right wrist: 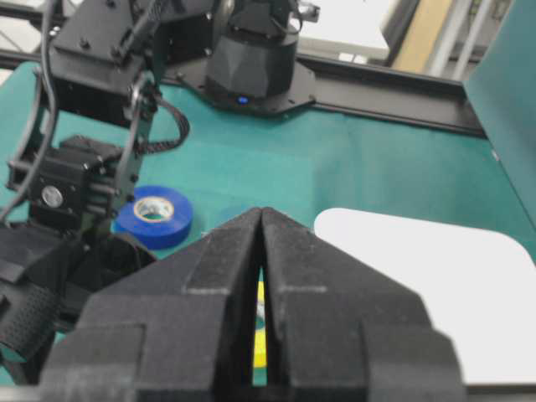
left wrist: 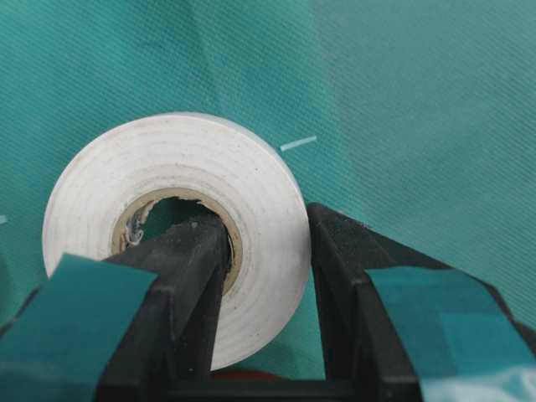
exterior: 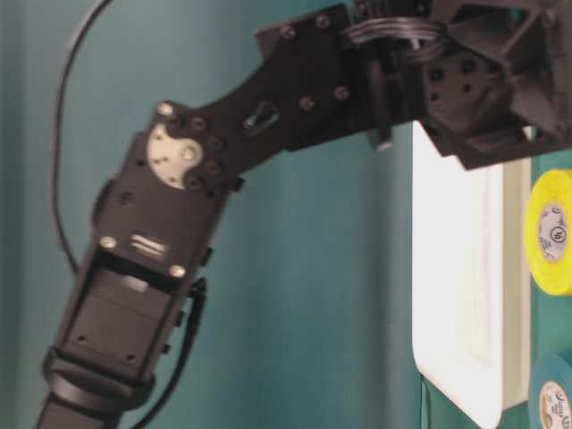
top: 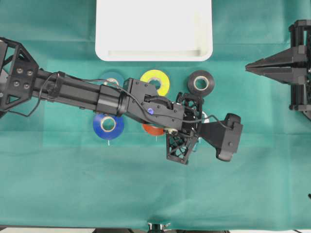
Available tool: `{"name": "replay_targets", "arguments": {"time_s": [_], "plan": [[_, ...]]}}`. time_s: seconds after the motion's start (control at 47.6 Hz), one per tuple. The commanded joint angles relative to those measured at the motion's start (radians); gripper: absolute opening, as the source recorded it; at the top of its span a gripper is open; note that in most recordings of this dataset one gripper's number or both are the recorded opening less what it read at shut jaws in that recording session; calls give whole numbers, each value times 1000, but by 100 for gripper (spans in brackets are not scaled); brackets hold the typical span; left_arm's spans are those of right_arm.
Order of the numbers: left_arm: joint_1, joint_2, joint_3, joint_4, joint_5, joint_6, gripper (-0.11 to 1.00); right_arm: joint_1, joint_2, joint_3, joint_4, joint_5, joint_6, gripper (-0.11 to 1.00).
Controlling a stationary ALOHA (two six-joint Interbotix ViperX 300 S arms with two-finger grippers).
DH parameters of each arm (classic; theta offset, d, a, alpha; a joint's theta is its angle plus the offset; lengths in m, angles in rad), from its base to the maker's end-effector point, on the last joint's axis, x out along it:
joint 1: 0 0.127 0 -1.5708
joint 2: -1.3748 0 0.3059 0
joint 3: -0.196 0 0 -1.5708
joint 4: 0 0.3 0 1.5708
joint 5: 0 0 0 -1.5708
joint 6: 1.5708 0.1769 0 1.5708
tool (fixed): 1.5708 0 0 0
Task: Place the tape from the fixed location into the white case.
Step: 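Close the left gripper fingers inside the white roll's core, then lift the white tape roll off the table with the left gripper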
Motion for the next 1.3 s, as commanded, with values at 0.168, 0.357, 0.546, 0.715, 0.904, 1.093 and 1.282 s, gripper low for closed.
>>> {"name": "replay_targets", "arguments": {"time_s": [0.168, 0.357, 0.546, 0.715, 0.904, 1.093, 1.282], "plan": [[-12, -164, -75, 2, 66, 3, 26, 0, 6, -31, 0, -5, 0, 0], [-14, -215, -115, 0, 150, 2, 26, -2, 6, -35, 0, -3, -2, 0], [-14, -218, -195, 2, 259, 2, 26, 0, 6, -37, -2, -3, -3, 0], [-15, -216, -268, 2, 310, 2, 26, 0, 6, -38, -2, -3, -5, 0], [-18, -222, -339, 2, 360, 2, 26, 0, 6, -40, -2, -3, -6, 0], [-23, -227, -403, 2, 419, 0, 26, 0, 6, -40, -2, -3, -8, 0], [-26, -230, -460, 2, 463, 0, 26, -2, 6, -40, -2, -3, -8, 0]]}}
